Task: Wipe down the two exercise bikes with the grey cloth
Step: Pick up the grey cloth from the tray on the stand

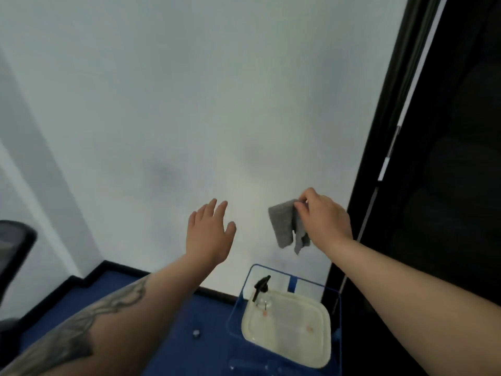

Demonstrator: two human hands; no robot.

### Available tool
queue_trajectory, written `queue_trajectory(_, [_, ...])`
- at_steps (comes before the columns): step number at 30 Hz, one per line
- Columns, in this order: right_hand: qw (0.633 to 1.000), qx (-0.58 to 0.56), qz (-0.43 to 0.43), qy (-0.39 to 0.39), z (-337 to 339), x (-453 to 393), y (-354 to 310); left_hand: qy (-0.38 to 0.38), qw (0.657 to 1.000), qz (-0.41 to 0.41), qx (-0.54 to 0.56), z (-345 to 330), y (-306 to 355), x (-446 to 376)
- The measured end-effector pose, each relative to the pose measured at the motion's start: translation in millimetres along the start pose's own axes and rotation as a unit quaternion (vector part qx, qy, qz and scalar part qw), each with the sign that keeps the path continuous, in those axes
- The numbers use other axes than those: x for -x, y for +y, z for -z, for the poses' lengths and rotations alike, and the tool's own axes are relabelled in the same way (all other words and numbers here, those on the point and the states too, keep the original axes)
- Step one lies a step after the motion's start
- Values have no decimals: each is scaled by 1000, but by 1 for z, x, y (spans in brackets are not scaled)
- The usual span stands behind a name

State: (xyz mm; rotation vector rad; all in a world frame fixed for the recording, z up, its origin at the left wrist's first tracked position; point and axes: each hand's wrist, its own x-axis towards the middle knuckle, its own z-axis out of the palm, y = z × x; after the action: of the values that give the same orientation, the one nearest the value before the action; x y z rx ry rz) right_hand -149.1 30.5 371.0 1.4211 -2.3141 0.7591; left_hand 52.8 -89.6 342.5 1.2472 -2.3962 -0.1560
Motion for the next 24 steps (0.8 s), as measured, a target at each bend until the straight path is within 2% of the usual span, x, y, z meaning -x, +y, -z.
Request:
queue_trajectory(9, [988, -99, 92, 68, 80, -10, -117, 129, 982, 112, -81, 160, -30, 99])
queue_trajectory(18, [959, -187, 206, 49, 114, 56, -258, 186, 943, 237, -140, 270, -90, 235])
queue_trajectory(24, [939, -220, 260, 46, 125, 109, -349, 206, 920, 284, -173, 316, -143, 314])
